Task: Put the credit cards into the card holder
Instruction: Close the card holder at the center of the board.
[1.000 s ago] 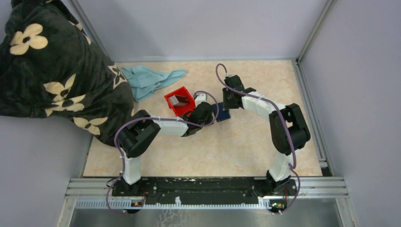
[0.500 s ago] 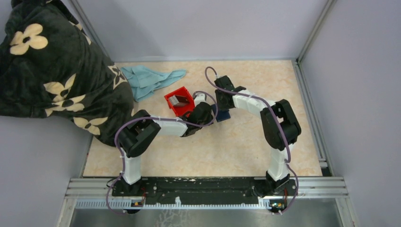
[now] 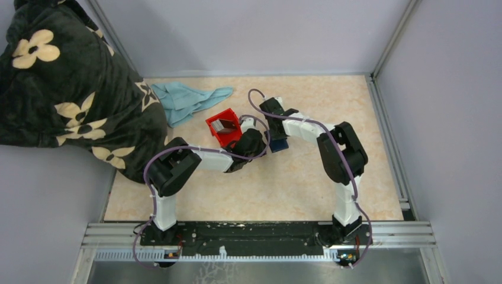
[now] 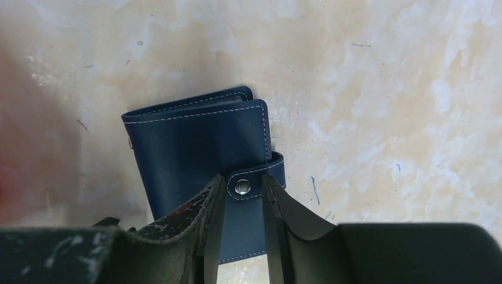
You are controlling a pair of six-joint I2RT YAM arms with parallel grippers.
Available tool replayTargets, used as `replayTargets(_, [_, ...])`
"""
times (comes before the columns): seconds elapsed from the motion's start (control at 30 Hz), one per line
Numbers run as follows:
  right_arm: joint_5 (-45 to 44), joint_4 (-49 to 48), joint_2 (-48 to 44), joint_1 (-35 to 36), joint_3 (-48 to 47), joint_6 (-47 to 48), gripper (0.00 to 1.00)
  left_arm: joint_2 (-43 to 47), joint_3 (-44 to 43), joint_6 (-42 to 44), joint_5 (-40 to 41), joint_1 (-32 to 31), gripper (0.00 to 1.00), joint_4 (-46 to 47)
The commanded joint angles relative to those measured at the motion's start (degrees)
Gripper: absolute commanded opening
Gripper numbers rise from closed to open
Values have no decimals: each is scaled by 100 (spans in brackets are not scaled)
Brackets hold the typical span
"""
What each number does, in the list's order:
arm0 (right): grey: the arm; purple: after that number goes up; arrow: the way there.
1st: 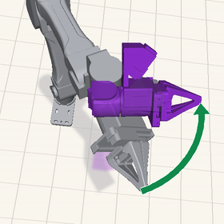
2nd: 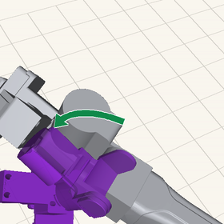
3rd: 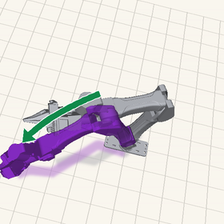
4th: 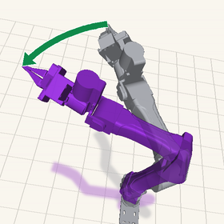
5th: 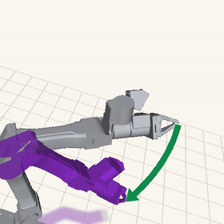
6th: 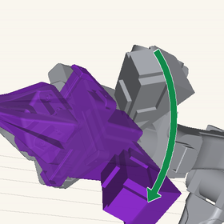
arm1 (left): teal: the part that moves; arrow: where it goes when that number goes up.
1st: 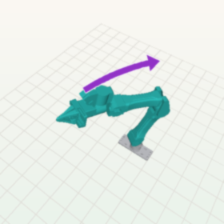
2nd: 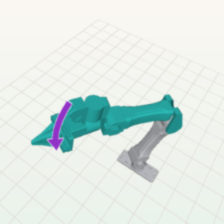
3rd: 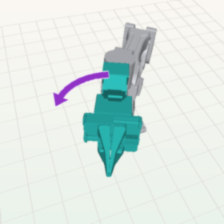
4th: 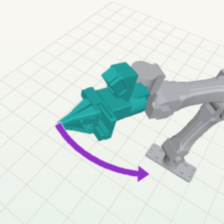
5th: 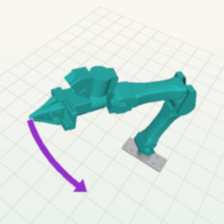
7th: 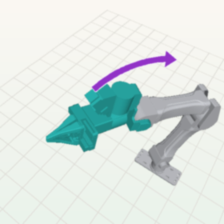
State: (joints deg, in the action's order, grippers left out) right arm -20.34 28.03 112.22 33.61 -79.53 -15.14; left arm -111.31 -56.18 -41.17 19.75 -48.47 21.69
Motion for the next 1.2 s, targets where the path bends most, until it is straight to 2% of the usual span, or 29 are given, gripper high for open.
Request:
replayTargets(0.0, [-549,154,72,127,-235,72,28,-1,150,-32,-102,46,26,-38])
replayTargets(0.13, [-734,183,83,201,-252,81,22,29,208,-42,-116,70,26,-8])
replayTargets(0.4, [-1088,308,60,329,-323,143,18,88,269,-49,-120,84,26,10])
replayTargets(0.57, [-1064,301,-136,396,-291,168,32,83,292,-58,-127,83,26,18])
replayTargets(0.77, [-1071,365,-180,393,-273,228,40,105,310,-75,-155,83,26,46])
replayTargets(1.17, [-1239,181,103,384,-202,351,40,66,358,-71,-213,112,26,137])
